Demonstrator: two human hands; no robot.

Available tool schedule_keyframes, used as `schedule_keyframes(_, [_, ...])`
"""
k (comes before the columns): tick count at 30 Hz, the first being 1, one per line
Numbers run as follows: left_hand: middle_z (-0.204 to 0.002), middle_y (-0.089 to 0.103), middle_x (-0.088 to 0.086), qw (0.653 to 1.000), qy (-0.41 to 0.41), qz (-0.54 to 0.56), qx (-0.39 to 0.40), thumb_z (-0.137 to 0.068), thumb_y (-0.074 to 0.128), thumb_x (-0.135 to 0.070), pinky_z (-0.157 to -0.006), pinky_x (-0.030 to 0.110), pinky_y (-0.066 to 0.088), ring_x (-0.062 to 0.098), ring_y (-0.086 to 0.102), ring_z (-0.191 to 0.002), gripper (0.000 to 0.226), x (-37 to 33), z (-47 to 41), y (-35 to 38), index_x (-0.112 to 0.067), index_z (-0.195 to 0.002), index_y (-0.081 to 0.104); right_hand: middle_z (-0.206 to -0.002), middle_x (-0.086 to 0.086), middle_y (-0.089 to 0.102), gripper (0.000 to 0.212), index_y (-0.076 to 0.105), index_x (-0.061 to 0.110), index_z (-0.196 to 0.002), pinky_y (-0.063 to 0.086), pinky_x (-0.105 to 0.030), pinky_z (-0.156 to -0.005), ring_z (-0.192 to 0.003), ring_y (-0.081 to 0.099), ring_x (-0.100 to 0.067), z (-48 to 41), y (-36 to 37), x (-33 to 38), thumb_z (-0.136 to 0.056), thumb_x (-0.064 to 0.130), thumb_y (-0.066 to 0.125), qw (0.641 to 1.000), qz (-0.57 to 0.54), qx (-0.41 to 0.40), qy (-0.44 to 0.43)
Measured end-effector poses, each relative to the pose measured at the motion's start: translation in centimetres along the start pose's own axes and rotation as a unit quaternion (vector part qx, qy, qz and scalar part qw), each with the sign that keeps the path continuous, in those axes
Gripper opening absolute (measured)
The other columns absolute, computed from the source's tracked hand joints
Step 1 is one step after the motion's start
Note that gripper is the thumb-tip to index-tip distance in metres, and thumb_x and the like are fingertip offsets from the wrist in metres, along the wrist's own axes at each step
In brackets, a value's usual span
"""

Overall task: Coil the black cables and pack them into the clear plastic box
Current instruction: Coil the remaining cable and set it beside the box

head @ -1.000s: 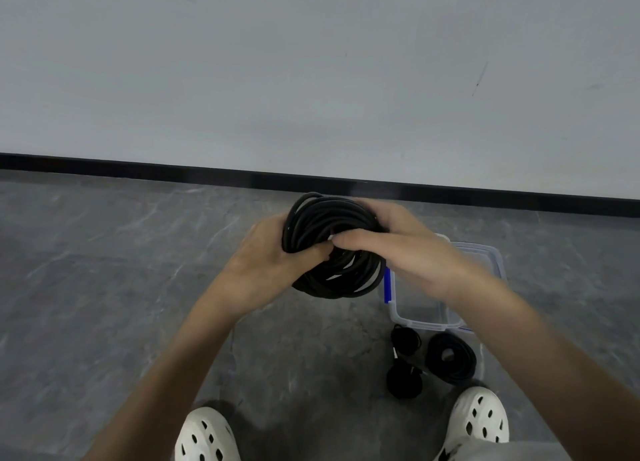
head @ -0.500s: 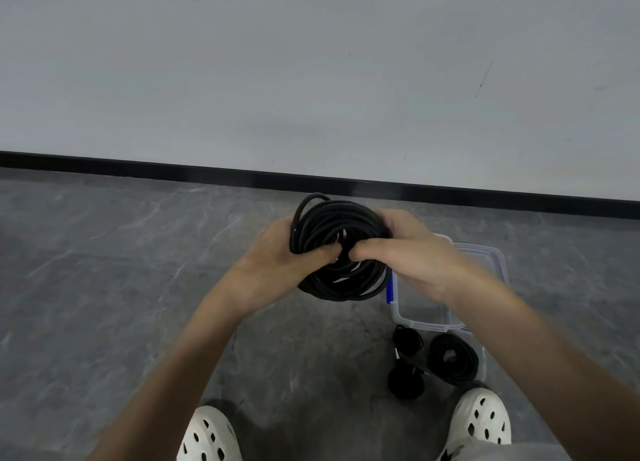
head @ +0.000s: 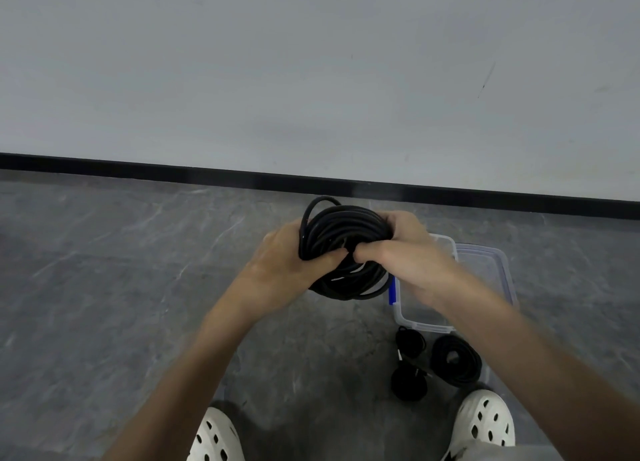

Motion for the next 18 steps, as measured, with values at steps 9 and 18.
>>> schedule_keyframes(9, [-0.089,0.070,-0.019,0.999,0.002,-0.043,-0.007,-0.083,0.070,-0.041,-0.073,0.011,0.052,-0.008,0.064,-0.087,0.025,-0.17,0.32,0.01,-0.035,-0.108,0.067,-0.079,-0.011,0.068,0.023,0.067,-0.008,-0.088,0.054,-0.023,-0.070,-0.076,0.067,-0.017,-0.08,0.07,-0.62,-0.072,-0.021,0.056,0.999,-0.015,0.041,0.008])
schedule_keyframes(18, [-0.100,0.072,-0.013,1.000,0.008,0.022,0.014,-0.085,0.069,-0.036,-0.085,0.024,0.055,-0.002,0.066,-0.096,0.030,-0.38,0.47,0.01,-0.030,-0.115,0.067,-0.096,-0.019,0.072,0.037,0.067,-0.001,-0.101,0.056,-0.029,-0.079,-0.089,0.070,-0.025,-0.29,-0.12,-0.54,-0.071,-0.021,0.060,0.998,-0.036,0.052,-0.005])
Point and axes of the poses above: each hand's wrist, its own z-axis away from the middle knuckle, its own y-axis out of the palm, x = y × z, the point moved 6 cm from there along -z, towards the middle knuckle
